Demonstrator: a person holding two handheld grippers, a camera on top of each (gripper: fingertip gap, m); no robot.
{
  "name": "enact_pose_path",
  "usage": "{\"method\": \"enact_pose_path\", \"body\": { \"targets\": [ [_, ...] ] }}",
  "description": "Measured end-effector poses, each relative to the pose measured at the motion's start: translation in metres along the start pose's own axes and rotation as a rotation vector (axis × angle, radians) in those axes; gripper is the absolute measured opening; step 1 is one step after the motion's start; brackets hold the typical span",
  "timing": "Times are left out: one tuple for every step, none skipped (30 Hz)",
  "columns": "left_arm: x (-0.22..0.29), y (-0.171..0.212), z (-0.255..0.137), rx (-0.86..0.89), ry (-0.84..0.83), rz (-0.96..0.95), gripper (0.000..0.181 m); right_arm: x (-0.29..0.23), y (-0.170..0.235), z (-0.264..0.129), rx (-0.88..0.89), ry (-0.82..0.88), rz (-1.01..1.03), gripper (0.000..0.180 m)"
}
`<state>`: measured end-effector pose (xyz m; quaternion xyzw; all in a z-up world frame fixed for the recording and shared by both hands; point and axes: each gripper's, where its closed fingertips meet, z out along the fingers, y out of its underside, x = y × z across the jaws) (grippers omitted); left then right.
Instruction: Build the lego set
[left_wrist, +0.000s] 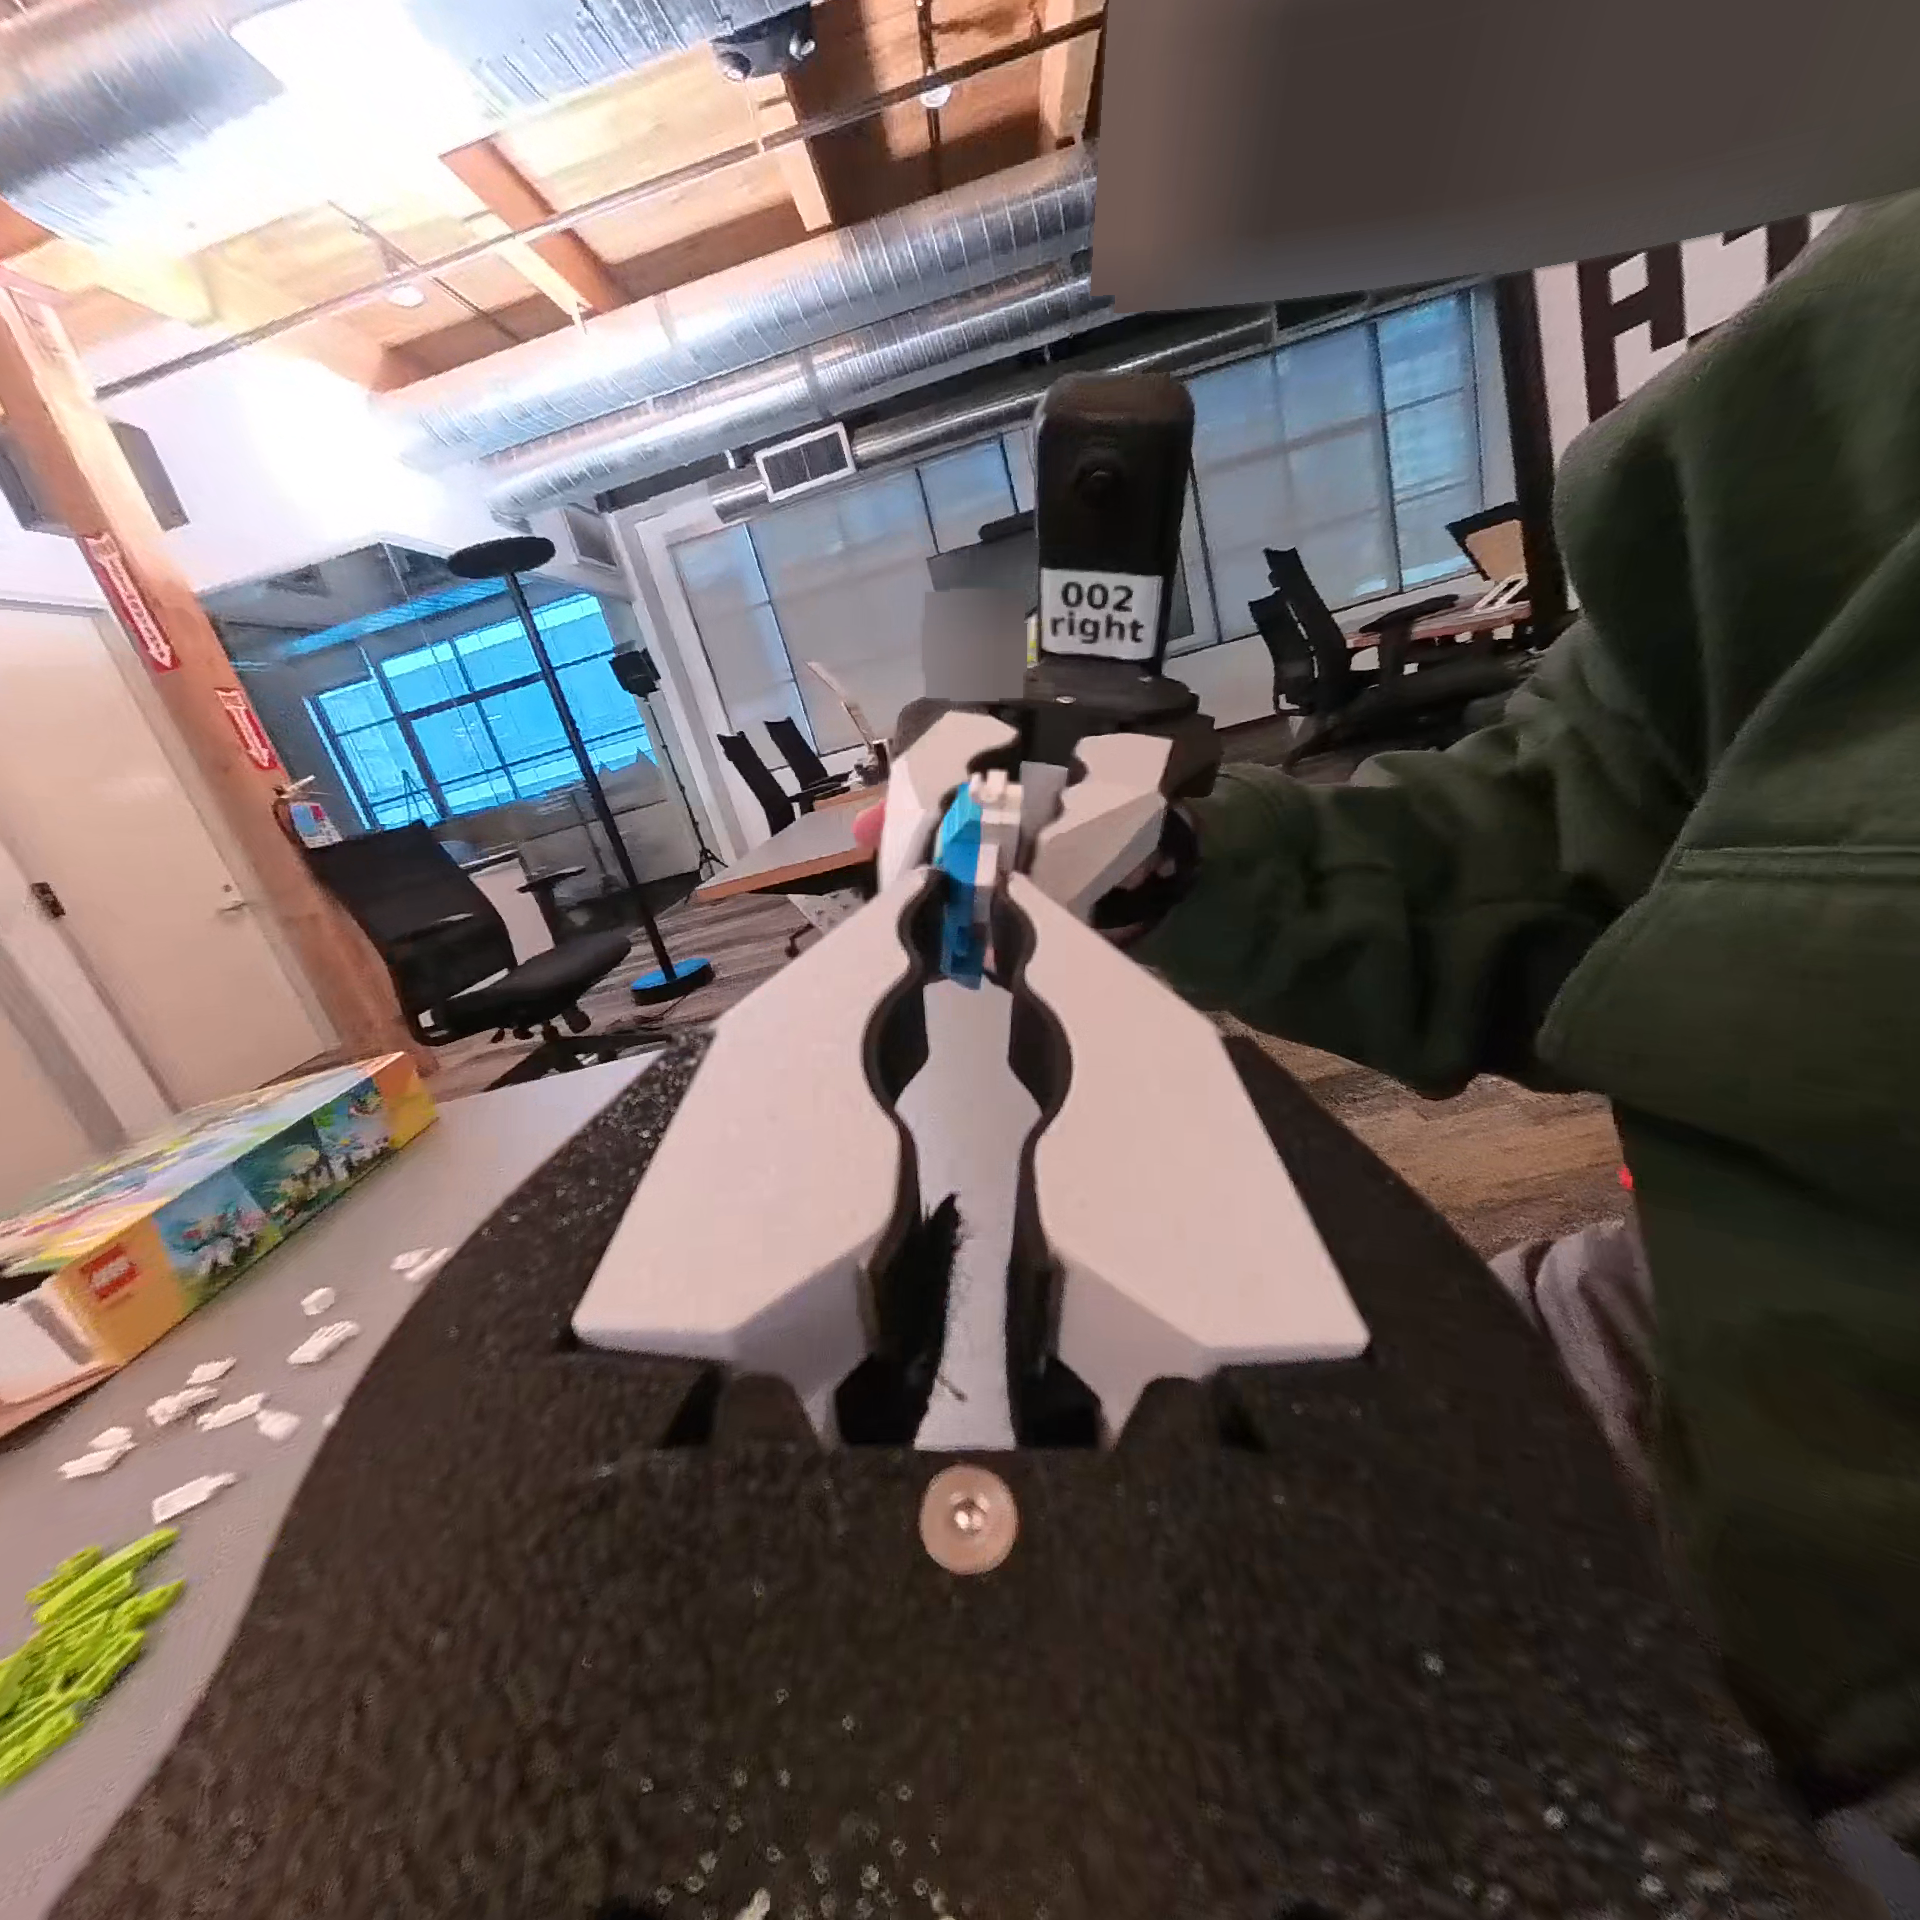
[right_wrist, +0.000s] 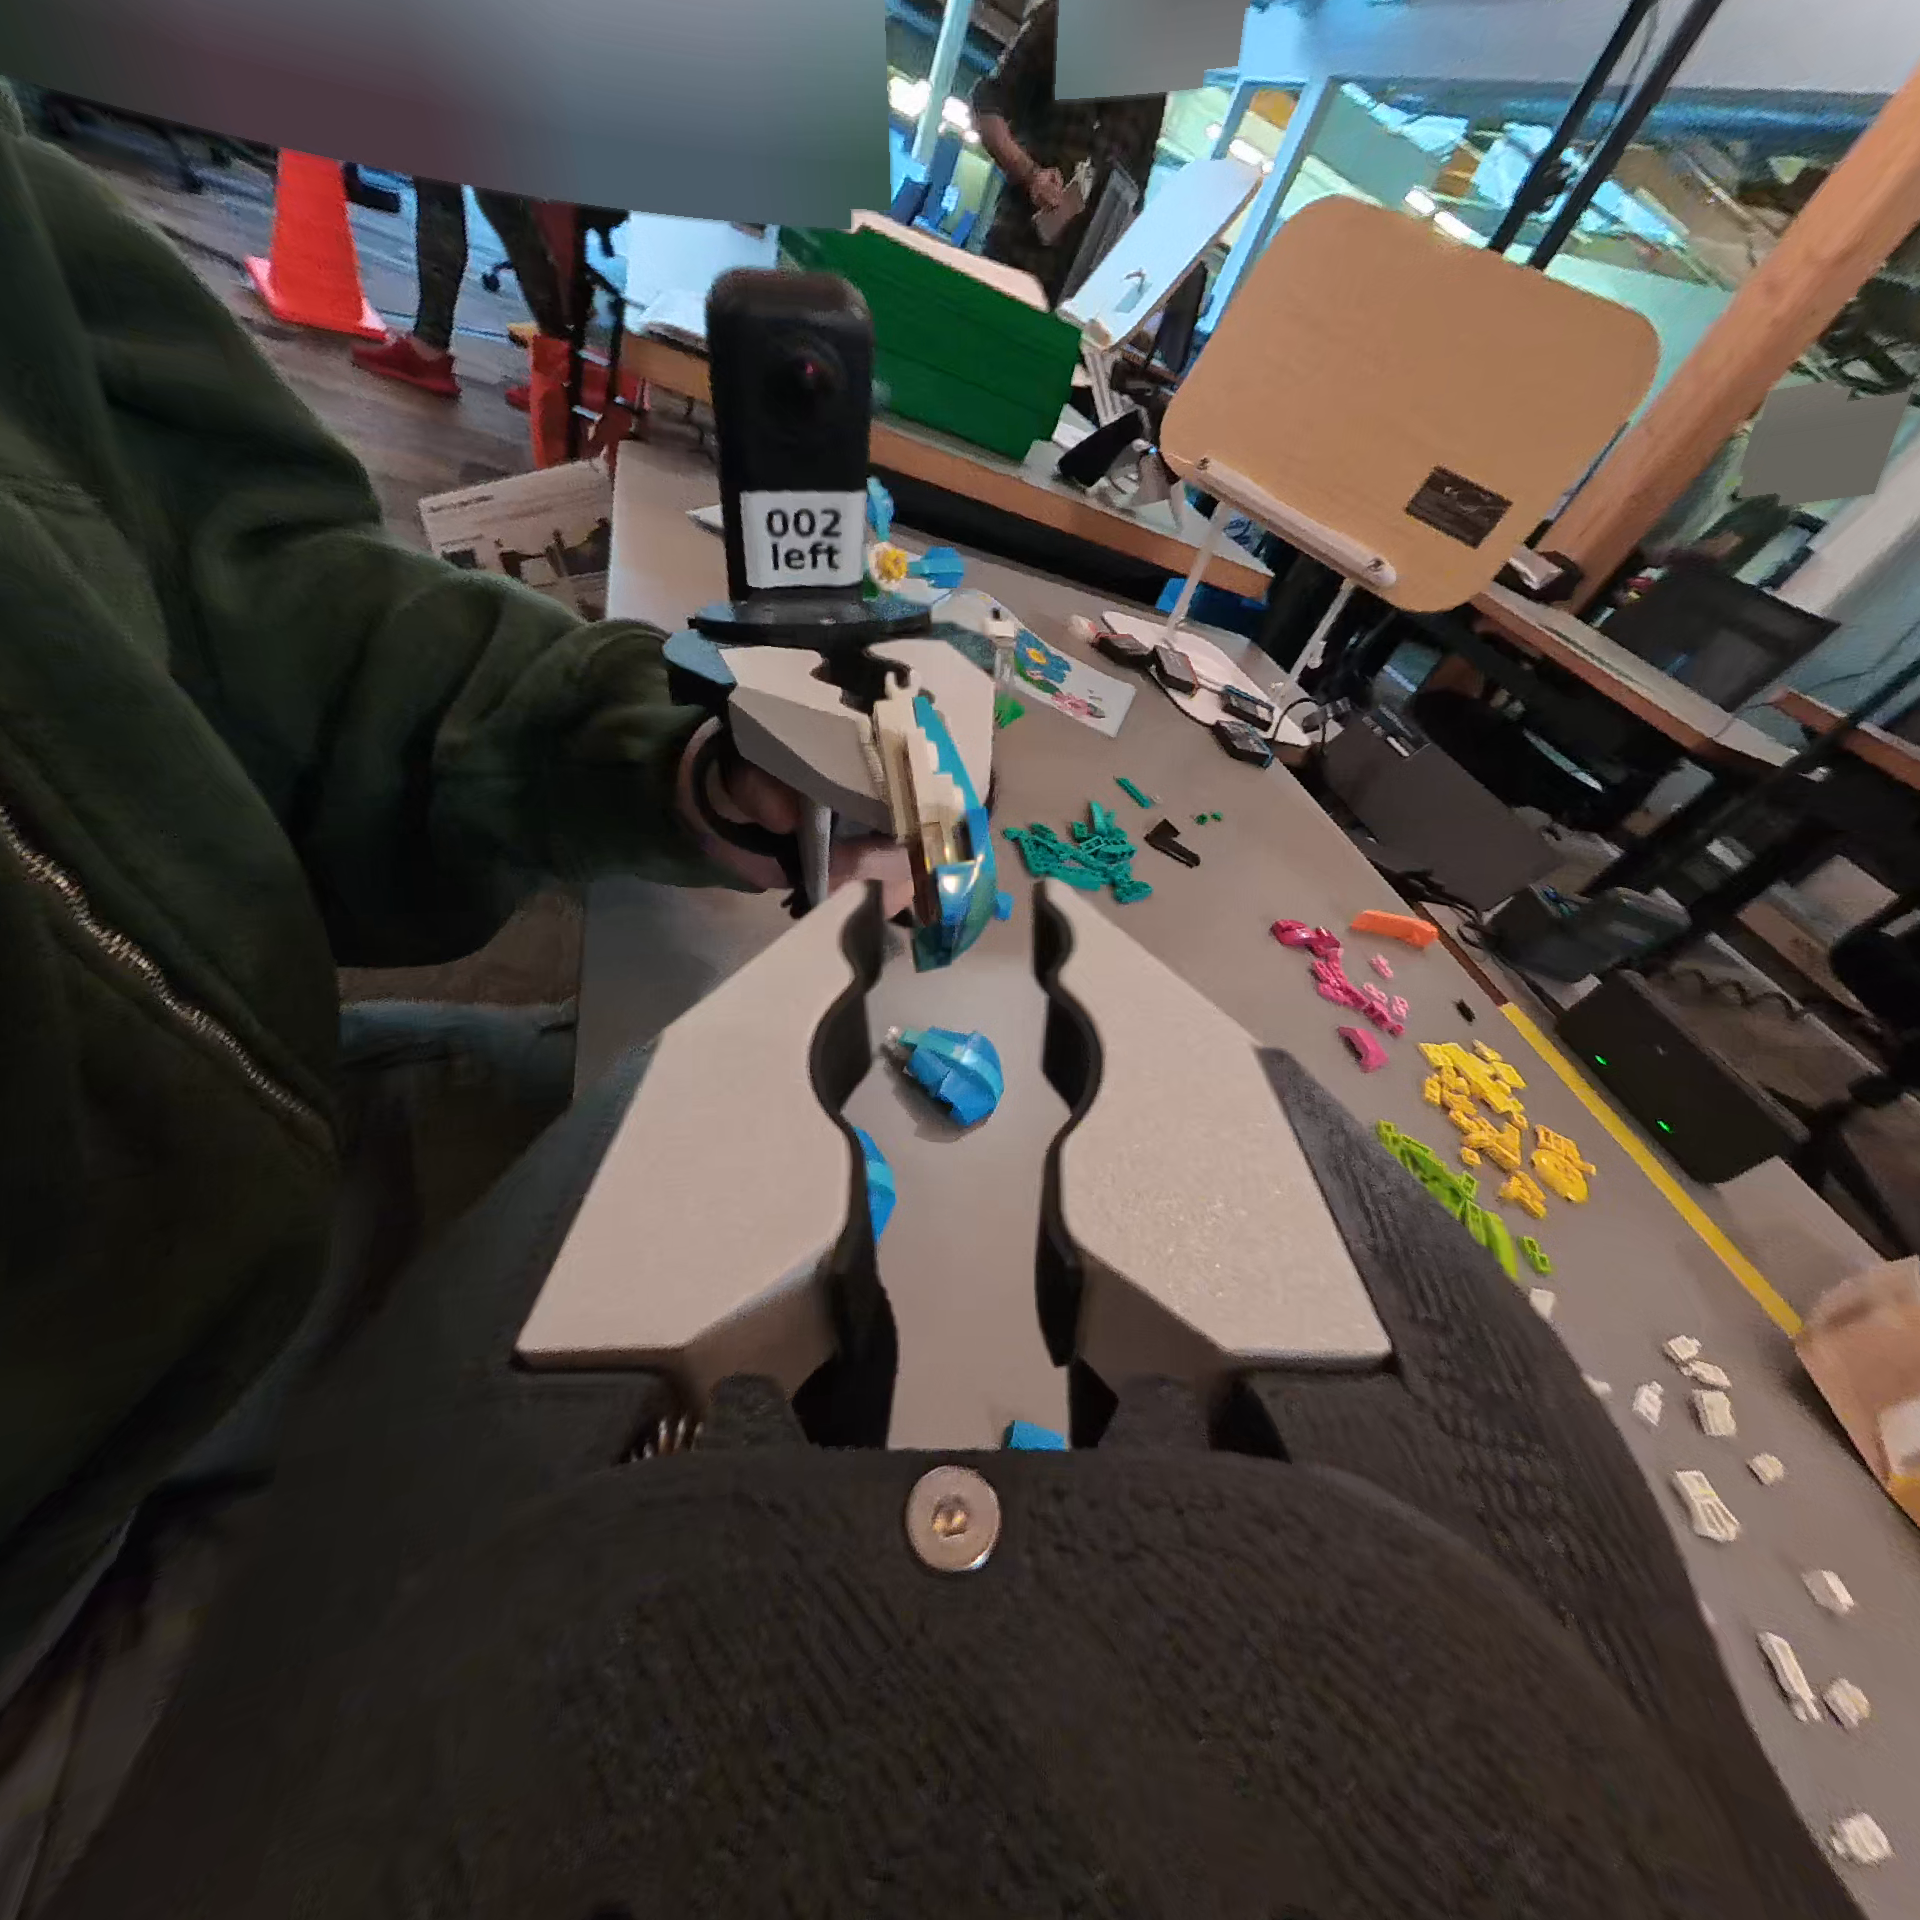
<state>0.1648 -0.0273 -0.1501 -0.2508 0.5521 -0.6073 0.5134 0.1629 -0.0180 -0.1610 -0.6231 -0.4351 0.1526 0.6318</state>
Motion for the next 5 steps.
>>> {"method": "enact_pose_path", "body": {
  "targets": [
    [0.003, 0.002, 0.003, -0.009, 0.005, -0.001, 0.007, -0.002, 0.001, -0.002, -0.003, -0.016, -0.009, 0.015],
    [0.004, 0.004, 0.006, -0.016, -0.001, -0.005, 0.007, -0.003, 0.003, -0.005, -0.002, -0.024, -0.01, 0.014],
    [0.005, 0.006, 0.009, -0.029, -0.006, -0.015, 0.006, -0.003, 0.005, -0.009, -0.001, -0.034, -0.002, 0.014],
    [0.005, 0.01, 0.014, -0.051, -0.02, -0.035, 0.006, -0.002, 0.008, -0.014, -0.003, -0.042, 0.009, 0.014],
    [0.003, 0.016, 0.018, -0.093, -0.05, -0.058, 0.007, 0.001, 0.012, -0.02, -0.009, -0.035, 0.013, 0.013]
  ]
}}
